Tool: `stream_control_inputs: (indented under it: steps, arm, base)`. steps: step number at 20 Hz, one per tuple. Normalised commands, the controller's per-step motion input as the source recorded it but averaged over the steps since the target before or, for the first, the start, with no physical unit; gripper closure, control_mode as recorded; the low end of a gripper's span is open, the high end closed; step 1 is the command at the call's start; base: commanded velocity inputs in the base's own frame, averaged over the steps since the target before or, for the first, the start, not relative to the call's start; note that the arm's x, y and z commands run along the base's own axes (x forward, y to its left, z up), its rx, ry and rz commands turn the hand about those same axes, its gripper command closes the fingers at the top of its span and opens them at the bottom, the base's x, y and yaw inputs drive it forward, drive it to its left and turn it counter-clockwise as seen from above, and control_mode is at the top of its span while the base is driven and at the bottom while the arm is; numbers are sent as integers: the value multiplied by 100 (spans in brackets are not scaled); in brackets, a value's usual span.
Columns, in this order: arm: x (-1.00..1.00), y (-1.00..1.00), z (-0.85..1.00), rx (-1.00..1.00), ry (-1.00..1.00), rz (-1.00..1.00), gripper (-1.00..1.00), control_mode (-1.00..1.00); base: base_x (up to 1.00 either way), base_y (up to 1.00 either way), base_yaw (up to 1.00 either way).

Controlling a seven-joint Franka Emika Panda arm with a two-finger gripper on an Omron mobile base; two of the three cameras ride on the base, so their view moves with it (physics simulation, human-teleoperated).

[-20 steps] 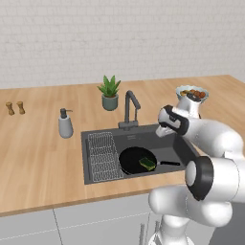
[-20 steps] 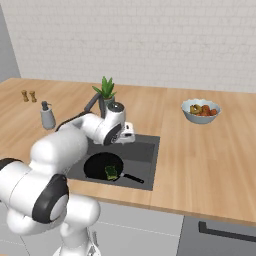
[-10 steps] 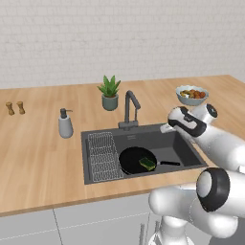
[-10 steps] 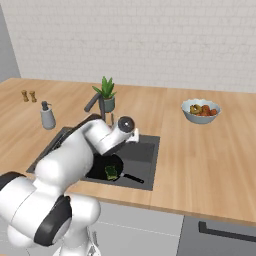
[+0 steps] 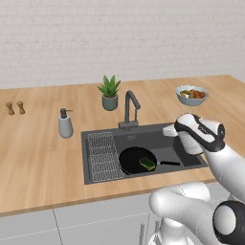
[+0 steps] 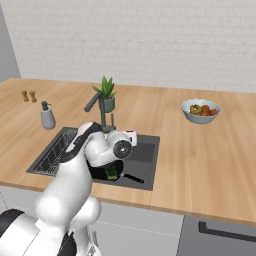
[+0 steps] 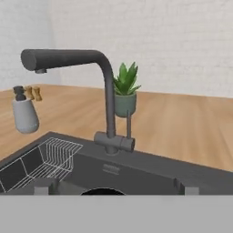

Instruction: Pick the pan and sponge and place them into the sink. Then turn on the water.

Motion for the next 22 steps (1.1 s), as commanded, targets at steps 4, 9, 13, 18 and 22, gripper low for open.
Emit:
stream_control_inputs:
  steps: [4, 9, 13, 18, 22]
  arm:
    - [0, 33, 0, 0, -21, -1, -100, -100]
    - [-8, 10, 5, 2, -15, 0, -100, -100]
    - [-1, 14, 9, 4, -10, -3, -100, -100]
    - [2, 22, 2, 5, -5, -4, -100, -100]
    - [2, 2, 0, 1, 0, 0, -100, -100]
  base:
    - [0, 0, 0]
    - [0, 0, 0]
    - [0, 0, 0]
    - [0, 0, 0]
    - [0, 0, 0]
